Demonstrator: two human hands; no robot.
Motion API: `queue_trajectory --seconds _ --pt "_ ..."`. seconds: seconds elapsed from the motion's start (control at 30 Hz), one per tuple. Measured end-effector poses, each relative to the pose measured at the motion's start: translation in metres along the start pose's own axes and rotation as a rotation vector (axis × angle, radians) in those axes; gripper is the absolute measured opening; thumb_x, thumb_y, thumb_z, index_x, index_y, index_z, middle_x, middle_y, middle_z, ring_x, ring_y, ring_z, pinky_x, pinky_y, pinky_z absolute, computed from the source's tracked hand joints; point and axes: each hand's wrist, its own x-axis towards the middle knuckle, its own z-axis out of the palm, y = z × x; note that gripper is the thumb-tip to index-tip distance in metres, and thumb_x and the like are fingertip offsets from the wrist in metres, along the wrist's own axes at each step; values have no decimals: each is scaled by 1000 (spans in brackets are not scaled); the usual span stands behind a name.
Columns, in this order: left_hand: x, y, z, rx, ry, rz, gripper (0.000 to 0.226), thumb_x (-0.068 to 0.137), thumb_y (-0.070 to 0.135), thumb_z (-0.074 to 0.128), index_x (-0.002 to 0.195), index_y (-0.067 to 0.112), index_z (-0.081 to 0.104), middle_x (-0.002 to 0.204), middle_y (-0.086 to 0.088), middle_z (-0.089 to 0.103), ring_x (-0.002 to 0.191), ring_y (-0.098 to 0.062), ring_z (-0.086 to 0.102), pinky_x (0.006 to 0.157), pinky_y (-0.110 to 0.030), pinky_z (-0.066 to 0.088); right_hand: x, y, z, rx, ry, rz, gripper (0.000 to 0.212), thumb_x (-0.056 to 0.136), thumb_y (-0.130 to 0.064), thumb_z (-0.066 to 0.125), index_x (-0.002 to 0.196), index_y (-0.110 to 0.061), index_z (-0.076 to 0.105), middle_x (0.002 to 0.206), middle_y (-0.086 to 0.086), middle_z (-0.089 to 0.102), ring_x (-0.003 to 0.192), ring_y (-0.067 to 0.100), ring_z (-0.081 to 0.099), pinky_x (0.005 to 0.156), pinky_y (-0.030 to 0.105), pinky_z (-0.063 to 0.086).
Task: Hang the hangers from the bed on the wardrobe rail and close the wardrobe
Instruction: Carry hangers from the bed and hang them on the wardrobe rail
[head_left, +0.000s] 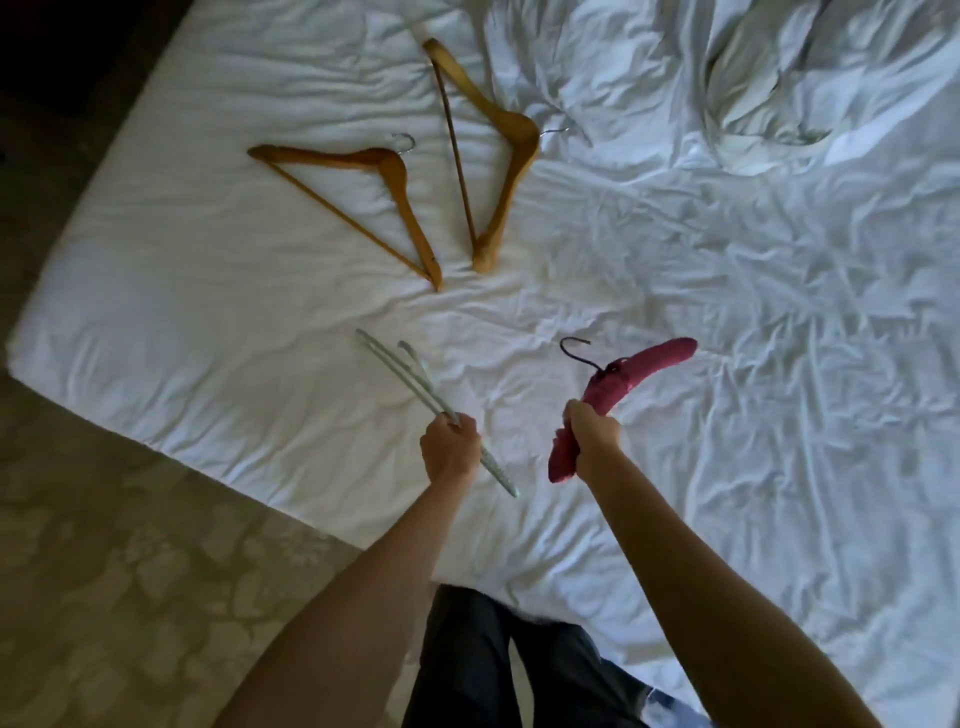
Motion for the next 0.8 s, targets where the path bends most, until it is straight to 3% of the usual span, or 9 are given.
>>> queue_trajectory --seconds 0.07,0.17,0.3,0.4,0.53,0.63,0.8 --pt "-37 6 -28 -74 -23 32 33 95 27 52 83 1 70 70 -8 74 69 -25 69 70 -31 56 -43 17 -21 -98 -69 -70 21 80 -9 69 99 -1 62 67 9 63 58 23 63 75 40 59" --pt "-82 7 -59 -141 -37 106 33 97 23 57 77 0 69 62 -5 71 57 -17 65 63 -29 55 -107 30 -50 -268 -162 -284 27 79 -7 78 102 -1 64 72 9 66 55 20 63 64 36 58" --pt "-139 -1 -89 -191 -69 201 33 98 26 61 78 1 68 57 -6 67 46 -10 59 54 -26 51 -169 39 -82 -507 -186 -607 26 79 -13 73 103 -8 64 75 8 74 59 19 70 61 37 60" --pt "-176 -12 -112 -281 -49 265 33 96 33 65 81 4 68 53 -5 64 43 -9 56 53 -28 53 -205 44 -98 -475 -316 -655 16 86 -15 65 99 -5 69 69 9 73 57 23 66 68 44 60" --pt "-220 -29 -141 -367 46 304 35 97 34 65 75 7 65 48 1 59 41 -8 55 50 -21 49 -243 51 -103 -533 -501 -632 40 82 -32 63 98 4 68 64 8 65 60 21 60 65 39 53" --pt "-245 -53 -161 -443 144 299 33 97 29 65 69 12 61 46 1 57 40 -11 54 48 -24 48 -264 64 -91 -742 -487 -776 39 87 -31 64 85 9 63 62 6 58 55 18 56 57 34 50" --pt "-272 -109 -197 -521 307 188 33 97 30 65 69 14 63 47 -1 58 42 -11 55 52 -32 53 -304 97 -46 -1013 -575 -961 20 86 -28 69 86 -9 63 72 3 67 60 18 63 53 27 50"
